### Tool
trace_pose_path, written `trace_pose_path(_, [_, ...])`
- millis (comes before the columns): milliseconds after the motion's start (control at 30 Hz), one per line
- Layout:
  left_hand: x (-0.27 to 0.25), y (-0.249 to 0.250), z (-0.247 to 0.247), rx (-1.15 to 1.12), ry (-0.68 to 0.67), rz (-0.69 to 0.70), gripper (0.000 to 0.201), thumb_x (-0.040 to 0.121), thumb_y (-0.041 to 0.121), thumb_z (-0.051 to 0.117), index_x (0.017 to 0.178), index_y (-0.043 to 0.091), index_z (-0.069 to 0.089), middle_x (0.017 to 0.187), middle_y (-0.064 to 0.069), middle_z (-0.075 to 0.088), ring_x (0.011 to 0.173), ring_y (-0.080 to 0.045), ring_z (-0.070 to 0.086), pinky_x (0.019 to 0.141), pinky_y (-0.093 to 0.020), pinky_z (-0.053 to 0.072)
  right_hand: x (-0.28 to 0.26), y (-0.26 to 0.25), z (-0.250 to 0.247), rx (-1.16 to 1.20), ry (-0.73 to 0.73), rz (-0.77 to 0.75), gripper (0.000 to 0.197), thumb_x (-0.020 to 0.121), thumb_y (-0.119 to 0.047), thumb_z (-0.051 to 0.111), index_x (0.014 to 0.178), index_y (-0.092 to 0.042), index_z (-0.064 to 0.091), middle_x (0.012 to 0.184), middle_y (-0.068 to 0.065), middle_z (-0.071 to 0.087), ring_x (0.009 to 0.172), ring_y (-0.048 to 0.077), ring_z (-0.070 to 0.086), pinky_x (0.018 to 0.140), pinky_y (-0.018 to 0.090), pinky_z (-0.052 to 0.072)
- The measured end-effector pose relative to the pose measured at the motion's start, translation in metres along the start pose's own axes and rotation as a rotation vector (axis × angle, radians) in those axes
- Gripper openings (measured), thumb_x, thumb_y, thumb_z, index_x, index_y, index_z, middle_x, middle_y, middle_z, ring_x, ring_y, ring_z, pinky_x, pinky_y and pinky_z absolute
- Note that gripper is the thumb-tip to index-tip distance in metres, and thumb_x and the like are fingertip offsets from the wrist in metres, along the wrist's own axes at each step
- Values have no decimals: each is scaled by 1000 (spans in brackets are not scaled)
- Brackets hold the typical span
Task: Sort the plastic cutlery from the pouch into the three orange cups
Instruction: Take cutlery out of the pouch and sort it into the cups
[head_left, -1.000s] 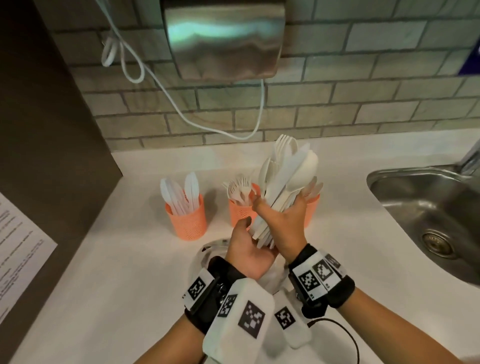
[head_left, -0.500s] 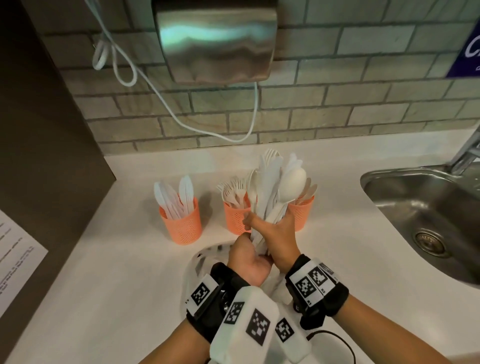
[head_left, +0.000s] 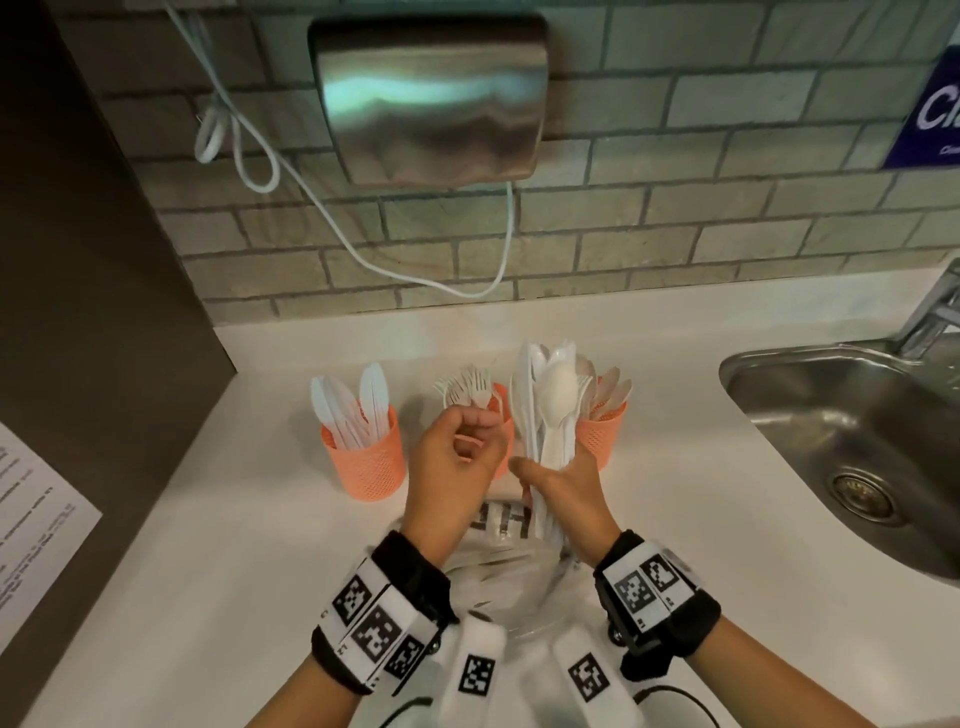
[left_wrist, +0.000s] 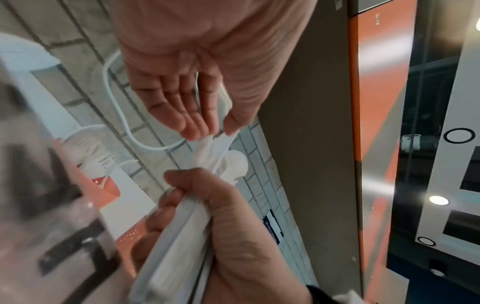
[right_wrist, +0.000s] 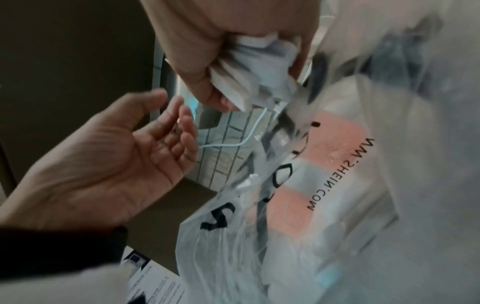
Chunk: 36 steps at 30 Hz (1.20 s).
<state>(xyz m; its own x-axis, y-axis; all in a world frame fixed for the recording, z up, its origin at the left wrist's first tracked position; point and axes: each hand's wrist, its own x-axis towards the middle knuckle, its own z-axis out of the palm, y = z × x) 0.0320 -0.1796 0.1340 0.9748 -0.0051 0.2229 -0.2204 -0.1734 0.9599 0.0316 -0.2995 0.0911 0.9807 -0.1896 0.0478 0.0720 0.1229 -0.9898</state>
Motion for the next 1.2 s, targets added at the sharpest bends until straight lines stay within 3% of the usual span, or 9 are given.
trace_pose_path(100, [2,1,5,90,-49,28,11,81,18,69,88,11,63,83,-2,65,68,-8,58,59,-10,47,-7,5,6,0,-19,-34,49,73,4,67,109,-25,52,103,-1,67,96,10,64,83,24,54])
trace_pose_path(300, [6,-10,12,240,52,-12,20,81,30,69,91,18,55,76,9,57,67,-6,57,55,-5,43,-11,9,2,4,-107,-26,49,77,9,65,97,-33,52,98,-8,65,90,1,63,74,11,50])
trace_pose_path(467, [9,-13,12,181,45,-97,23,82,29,69,93,14,55,82,-4,63,70,-24,67,64,-34,57,-15,9,-2,-24,-149,-33,46,78,3,67,98,-34,49,99,-6,63,90,5,62,72,13,51])
trace_pose_path(567, [8,-12,11,204,44,-88,16,82,22,67,89,11,57,81,-7,64,67,-26,67,64,-37,58,-16,10,-3,-40,-180,-67,44,78,2,68,100,-32,51,94,-1,64,76,-1,63,64,16,51])
trace_pose_path(700, [13,-12,10,225,56,-55,16,84,9,59,71,11,51,69,-9,62,64,-26,64,59,-37,55,-16,9,-7,-2,-245,-59,43,80,-4,67,108,-32,51,105,-13,65,95,-8,62,80,10,48])
trace_pose_path(800, [17,-13,8,11,44,-173,7,90,6,51,85,2,52,81,-17,66,66,-23,65,58,-34,58,-15,10,-12,32,-278,-3,39,84,-16,66,115,-34,51,113,-14,65,105,-4,60,88,12,48])
trace_pose_path(967, [18,-13,6,-229,88,-231,9,94,4,43,90,9,49,79,-11,66,65,-20,65,56,-29,57,-11,10,-20,140,-328,189,35,89,-14,58,123,-14,50,66,-12,66,56,1,59,51,15,47])
trace_pose_path(1067, [24,-5,2,-380,160,-187,17,95,4,40,87,16,49,60,-2,56,53,-13,60,52,-23,52,-11,7,-24,216,-386,252,21,84,-17,62,102,-12,52,57,-6,55,47,8,49,45,20,43])
trace_pose_path(1200, [38,6,-14,-358,176,-164,15,92,8,51,85,17,60,48,10,44,34,-1,33,36,-14,27,-9,9,-31,326,-447,310,25,72,-17,66,86,-11,47,56,-2,48,43,9,43,43,20,39])
